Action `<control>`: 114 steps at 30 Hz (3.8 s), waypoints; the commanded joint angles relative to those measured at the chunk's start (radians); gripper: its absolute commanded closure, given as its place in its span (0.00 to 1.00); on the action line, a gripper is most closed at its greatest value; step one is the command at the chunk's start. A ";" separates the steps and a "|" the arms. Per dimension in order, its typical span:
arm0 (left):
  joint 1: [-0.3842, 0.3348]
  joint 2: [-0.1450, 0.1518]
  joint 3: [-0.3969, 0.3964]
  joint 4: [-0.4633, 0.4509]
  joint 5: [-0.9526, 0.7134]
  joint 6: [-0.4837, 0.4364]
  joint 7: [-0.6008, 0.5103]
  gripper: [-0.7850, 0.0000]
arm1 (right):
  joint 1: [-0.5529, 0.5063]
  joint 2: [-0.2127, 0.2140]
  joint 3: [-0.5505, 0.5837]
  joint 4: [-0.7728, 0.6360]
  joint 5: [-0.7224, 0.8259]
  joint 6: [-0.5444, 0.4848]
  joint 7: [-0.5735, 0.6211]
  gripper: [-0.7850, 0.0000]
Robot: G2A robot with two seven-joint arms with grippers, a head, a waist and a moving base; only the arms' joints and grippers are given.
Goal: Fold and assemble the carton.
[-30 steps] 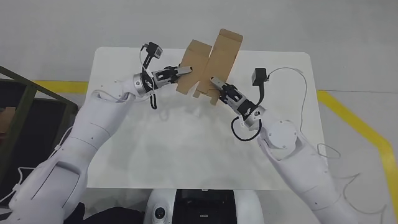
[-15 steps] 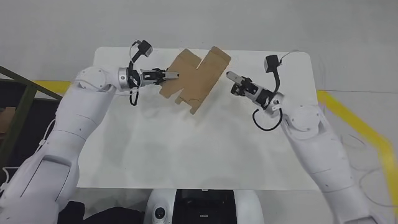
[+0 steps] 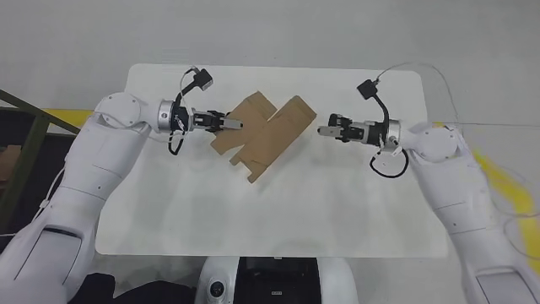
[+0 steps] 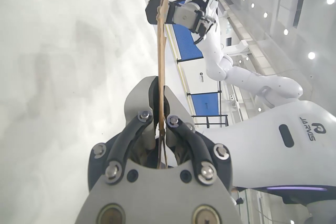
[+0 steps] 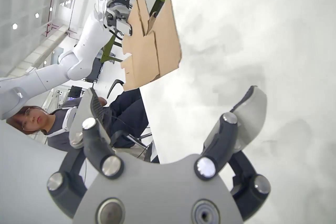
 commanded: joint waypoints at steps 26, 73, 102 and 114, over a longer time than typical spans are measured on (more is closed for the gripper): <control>-0.025 0.071 0.167 -0.113 -0.067 0.033 -0.032 1.00 | 0.173 0.058 -0.379 0.029 0.283 0.026 0.137 0.11; -0.110 0.129 0.319 -0.083 -0.221 -0.057 0.057 0.00 | 0.374 0.153 -0.794 0.091 0.565 -0.084 0.026 1.00; -0.033 0.090 0.221 0.022 -0.377 -0.154 0.155 0.00 | 0.126 0.216 -0.539 -0.094 0.602 0.184 -0.181 1.00; -0.041 0.065 0.200 0.002 -0.379 -0.135 0.136 0.00 | 0.023 0.243 -0.450 -0.203 0.449 0.250 -0.278 1.00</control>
